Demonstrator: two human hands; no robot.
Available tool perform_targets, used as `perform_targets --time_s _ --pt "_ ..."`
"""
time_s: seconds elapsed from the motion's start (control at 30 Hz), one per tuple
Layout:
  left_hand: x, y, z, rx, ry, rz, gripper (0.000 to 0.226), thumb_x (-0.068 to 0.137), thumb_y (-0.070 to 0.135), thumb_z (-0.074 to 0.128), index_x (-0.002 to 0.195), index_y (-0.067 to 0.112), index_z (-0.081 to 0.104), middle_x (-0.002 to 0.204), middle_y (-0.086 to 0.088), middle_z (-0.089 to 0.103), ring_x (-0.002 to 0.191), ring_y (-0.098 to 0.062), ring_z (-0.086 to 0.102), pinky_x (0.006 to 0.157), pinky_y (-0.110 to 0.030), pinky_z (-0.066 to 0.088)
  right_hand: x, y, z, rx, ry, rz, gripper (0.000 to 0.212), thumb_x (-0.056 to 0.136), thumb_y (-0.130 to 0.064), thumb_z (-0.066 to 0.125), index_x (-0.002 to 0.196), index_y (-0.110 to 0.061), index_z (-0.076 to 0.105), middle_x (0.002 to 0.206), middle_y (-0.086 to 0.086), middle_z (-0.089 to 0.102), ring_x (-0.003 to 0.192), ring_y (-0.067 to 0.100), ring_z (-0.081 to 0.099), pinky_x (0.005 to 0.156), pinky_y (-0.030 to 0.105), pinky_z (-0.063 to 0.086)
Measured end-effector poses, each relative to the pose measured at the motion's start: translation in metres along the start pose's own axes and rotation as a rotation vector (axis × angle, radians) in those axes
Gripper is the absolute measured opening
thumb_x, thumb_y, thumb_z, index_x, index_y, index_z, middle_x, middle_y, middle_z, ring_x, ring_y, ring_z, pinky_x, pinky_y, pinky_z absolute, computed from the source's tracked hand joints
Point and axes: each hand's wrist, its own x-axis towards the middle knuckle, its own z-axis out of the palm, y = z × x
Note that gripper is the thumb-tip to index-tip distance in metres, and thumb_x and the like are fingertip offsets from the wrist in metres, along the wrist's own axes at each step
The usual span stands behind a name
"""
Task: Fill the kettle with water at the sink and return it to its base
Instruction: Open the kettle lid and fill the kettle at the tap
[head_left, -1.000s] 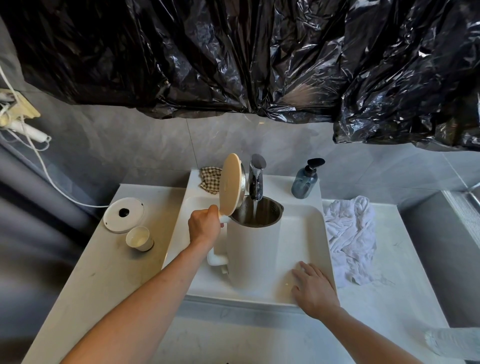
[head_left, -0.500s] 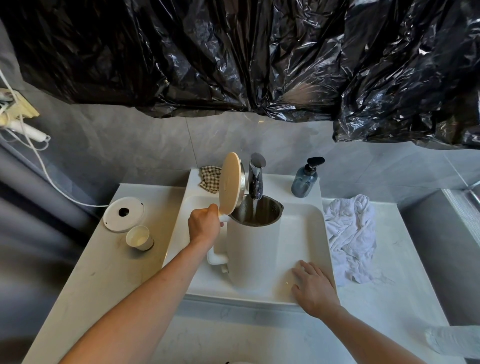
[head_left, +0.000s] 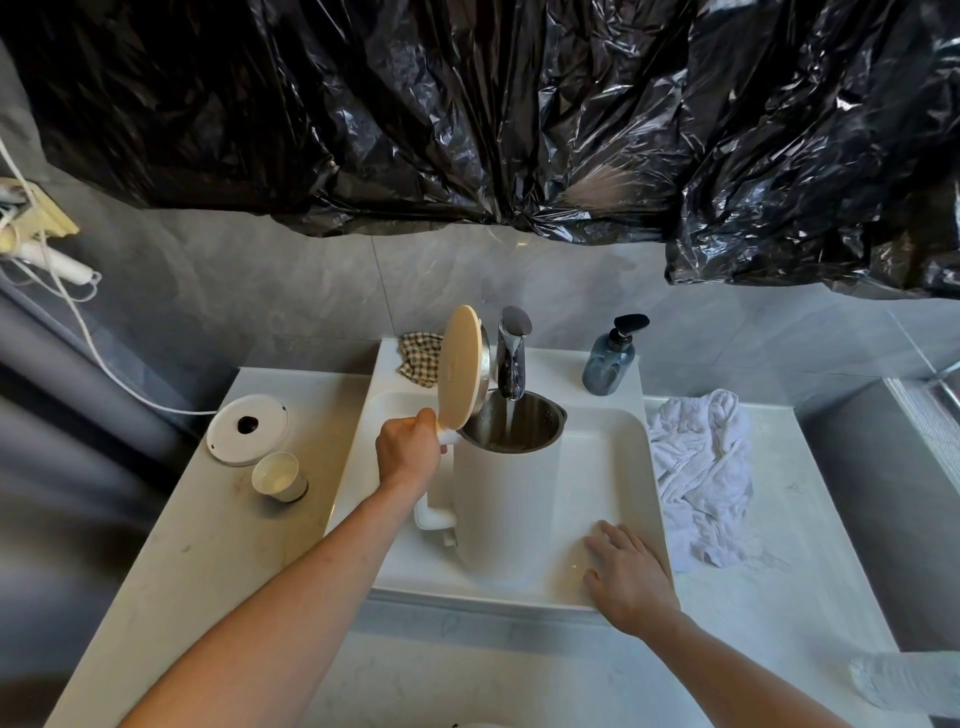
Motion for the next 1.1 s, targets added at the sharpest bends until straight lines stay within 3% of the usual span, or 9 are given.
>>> perform_targets --time_s 0.13,0.27,0.67,0.83,1.1 --pt "0.0 0.001 0.0 0.0 -0.002 -0.007 0.043 0.1 0.026 0.042 0.085 -0.001 0.072 0.075 -0.009 0.07 0.064 -0.017 0.056 0.055 -0.025 0.035 0.0 0.0 0.0 0.002 -0.006 0.003 0.051 0.083 -0.046 0.039 0.128 -0.033 0.058 0.16 -0.003 0.042 0.147 0.023 0.036 0.119 0.041 0.033" --pt "0.0 0.002 -0.001 0.005 0.006 -0.01 0.046 0.096 0.024 0.043 0.075 -0.002 0.074 0.065 -0.008 0.07 0.06 -0.015 0.057 0.054 -0.026 0.033 0.001 0.002 0.002 0.007 0.005 0.002 0.052 0.08 -0.048 0.033 0.121 -0.031 0.059 0.152 -0.002 0.049 0.14 0.025 0.043 0.115 0.041 0.038" --pt "-0.003 0.003 -0.002 0.007 0.004 -0.004 0.045 0.099 0.025 0.043 0.085 -0.004 0.075 0.075 -0.011 0.072 0.057 -0.014 0.056 0.054 -0.025 0.034 -0.004 -0.003 -0.005 0.032 -0.009 0.009 0.066 0.077 -0.051 0.026 0.131 -0.03 0.058 0.162 0.001 0.041 0.149 0.027 0.034 0.122 0.039 0.029" --pt "-0.003 0.004 -0.002 0.001 -0.004 -0.01 0.043 0.1 0.025 0.043 0.09 -0.003 0.074 0.084 -0.014 0.075 0.06 -0.015 0.057 0.054 -0.025 0.033 -0.007 -0.006 -0.01 0.037 -0.018 0.005 0.061 0.081 -0.048 0.029 0.132 -0.029 0.057 0.163 0.002 0.038 0.151 0.028 0.031 0.123 0.039 0.027" --pt "-0.004 0.004 -0.002 0.008 -0.007 -0.008 0.043 0.101 0.026 0.043 0.09 -0.002 0.074 0.081 -0.012 0.074 0.06 -0.015 0.057 0.054 -0.024 0.033 -0.009 -0.009 -0.015 0.026 -0.05 0.017 0.056 0.085 -0.044 0.036 0.136 -0.031 0.055 0.165 0.0 0.034 0.153 0.027 0.028 0.124 0.04 0.025"
